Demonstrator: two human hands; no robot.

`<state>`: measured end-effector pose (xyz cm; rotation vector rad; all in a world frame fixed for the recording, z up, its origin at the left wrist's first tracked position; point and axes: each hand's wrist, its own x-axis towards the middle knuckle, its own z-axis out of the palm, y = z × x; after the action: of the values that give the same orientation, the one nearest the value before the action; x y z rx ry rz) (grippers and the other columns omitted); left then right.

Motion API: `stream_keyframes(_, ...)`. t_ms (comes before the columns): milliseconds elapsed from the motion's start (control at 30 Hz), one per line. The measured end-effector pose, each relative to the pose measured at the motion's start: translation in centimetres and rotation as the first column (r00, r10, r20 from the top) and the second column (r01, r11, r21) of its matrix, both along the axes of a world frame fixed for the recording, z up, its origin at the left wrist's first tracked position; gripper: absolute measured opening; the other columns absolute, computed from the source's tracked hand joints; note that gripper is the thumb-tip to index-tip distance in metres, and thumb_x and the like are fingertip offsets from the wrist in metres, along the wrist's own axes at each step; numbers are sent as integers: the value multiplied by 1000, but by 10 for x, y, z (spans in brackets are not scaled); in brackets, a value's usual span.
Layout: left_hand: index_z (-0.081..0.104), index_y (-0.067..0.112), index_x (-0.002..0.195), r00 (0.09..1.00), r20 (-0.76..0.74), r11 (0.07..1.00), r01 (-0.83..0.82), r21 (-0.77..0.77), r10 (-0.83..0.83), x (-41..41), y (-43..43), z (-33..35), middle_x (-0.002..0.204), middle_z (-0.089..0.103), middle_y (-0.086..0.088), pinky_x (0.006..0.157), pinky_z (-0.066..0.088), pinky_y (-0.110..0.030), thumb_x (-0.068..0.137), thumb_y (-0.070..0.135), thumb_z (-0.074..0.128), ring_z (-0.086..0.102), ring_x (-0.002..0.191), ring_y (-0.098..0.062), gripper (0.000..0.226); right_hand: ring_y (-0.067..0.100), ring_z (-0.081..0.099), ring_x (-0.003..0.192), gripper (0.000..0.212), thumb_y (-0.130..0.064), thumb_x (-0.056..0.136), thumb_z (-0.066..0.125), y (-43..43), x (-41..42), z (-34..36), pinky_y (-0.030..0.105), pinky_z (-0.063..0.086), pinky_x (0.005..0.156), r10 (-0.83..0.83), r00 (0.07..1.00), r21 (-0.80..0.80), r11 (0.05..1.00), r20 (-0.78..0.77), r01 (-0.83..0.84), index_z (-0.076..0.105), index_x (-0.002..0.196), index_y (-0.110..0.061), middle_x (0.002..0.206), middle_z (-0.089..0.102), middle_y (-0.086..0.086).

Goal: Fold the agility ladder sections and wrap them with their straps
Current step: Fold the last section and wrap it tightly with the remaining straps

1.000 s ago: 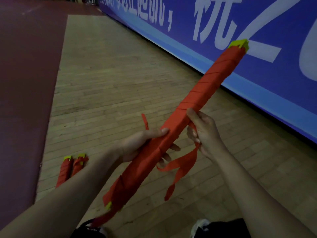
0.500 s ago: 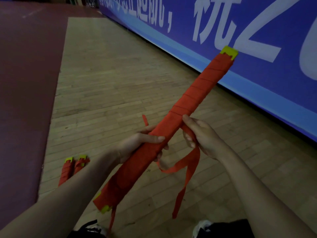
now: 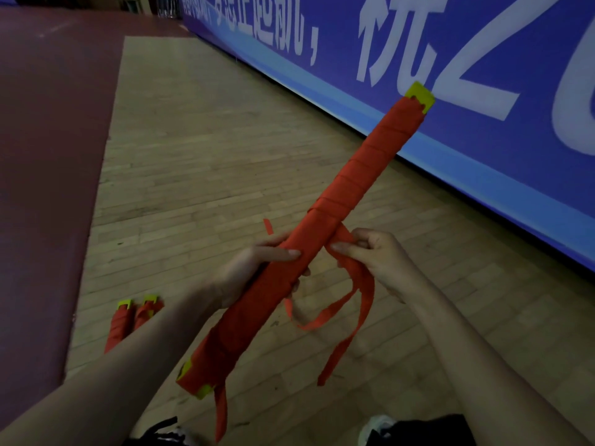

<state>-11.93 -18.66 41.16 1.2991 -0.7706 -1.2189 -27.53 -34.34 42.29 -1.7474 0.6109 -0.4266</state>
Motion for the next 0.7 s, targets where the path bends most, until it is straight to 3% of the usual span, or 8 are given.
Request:
stream_keyframes(67,57,15,126,1000,-17,999,1,-39,-2,-2,0,3,98,62,-20,62,51,-31,78,15,61,60,72,-27,49,11,62,57,15,-23,78,78,0,1,0,21,47,53,-55,998,-22,998,5,55,68,78,-11,64,69,3)
stream_keyframes(167,56,21,128,999,16,998,-34,-47,35,-3,-3,1,100,65,-17,63,52,-31,74,8,63,60,75,-26,56,26,70,75,22,-22,74,80,2,2,-2,32,55,66,-48,998,17,999,-40,48,70,90,-10,88,74,16)
stream_keyframes(233,55,24,129,995,34,995,-88,-51,90,-4,-7,1,98,65,-16,63,53,-31,80,-2,62,60,74,-26,56,31,71,82,24,-26,74,81,2,5,-4,43,56,75,-71,995,1,997,-71,71,72,90,-10,91,73,19)
stream_keyframes(367,58,40,117,967,154,979,-204,-20,205,-13,-13,-3,87,63,-9,57,51,-27,82,-7,60,56,68,-23,59,35,70,79,42,-42,63,85,7,12,-4,46,55,77,-144,989,-54,988,-37,142,71,81,-6,85,72,19)
stream_keyframes(467,53,40,121,917,328,973,-227,-35,225,-16,-20,-12,89,60,-6,70,49,-32,81,-2,64,55,76,-23,59,16,57,55,46,-47,62,83,13,16,-2,33,45,61,-166,986,-125,979,-35,160,65,67,-6,59,60,1)
stream_keyframes(533,46,40,130,847,466,964,-260,-57,256,-14,-22,-16,103,63,-2,87,51,-36,74,14,68,61,89,-18,66,10,49,52,43,-49,64,82,16,19,-1,31,40,57,-197,980,-152,970,-40,189,60,62,-12,53,52,-5)
stream_keyframes(600,41,35,141,738,624,963,-251,-100,257,-16,-22,-20,114,61,0,94,49,-39,74,19,64,61,102,-20,73,7,43,47,44,-50,66,81,19,23,0,29,36,53,-236,972,-160,960,-21,230,52,55,-18,49,45,-9)
stream_keyframes(700,32,33,147,390,886,950,-272,-150,252,-28,-20,-27,109,48,1,80,49,-41,88,16,59,57,99,-26,67,4,35,44,45,-52,70,77,26,26,2,23,30,49,-279,960,-156,948,13,277,51,54,-19,47,38,-12)
